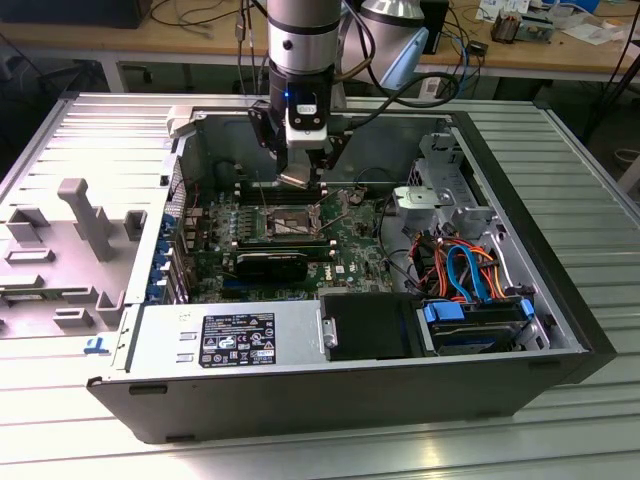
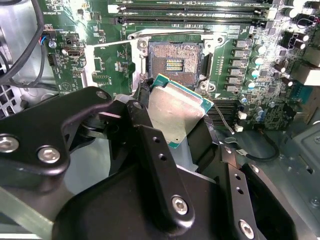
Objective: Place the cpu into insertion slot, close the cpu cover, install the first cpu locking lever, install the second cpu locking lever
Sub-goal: 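Place the cpu into insertion slot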
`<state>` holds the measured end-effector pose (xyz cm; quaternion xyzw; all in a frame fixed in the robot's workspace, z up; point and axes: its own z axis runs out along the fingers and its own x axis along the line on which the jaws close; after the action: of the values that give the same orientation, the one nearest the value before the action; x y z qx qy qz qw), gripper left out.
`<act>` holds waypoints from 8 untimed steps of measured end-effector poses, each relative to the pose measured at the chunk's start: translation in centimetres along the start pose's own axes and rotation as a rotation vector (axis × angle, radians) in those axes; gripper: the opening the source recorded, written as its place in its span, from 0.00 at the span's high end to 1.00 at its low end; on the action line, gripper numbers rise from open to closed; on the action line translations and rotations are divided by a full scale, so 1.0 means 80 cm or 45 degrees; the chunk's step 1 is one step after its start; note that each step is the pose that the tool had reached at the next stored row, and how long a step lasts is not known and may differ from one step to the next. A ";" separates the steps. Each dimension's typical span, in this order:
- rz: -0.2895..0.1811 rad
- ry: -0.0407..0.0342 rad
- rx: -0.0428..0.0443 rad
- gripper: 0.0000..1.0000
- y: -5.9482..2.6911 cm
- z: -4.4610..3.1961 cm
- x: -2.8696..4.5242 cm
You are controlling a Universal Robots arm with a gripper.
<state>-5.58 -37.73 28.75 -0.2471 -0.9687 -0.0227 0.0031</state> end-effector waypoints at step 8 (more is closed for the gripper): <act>0.021 -0.0008 0.000 0.45 0.000 0.0002 0.0000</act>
<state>-5.58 -37.73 28.73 -0.2550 -0.9667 -0.0227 0.0030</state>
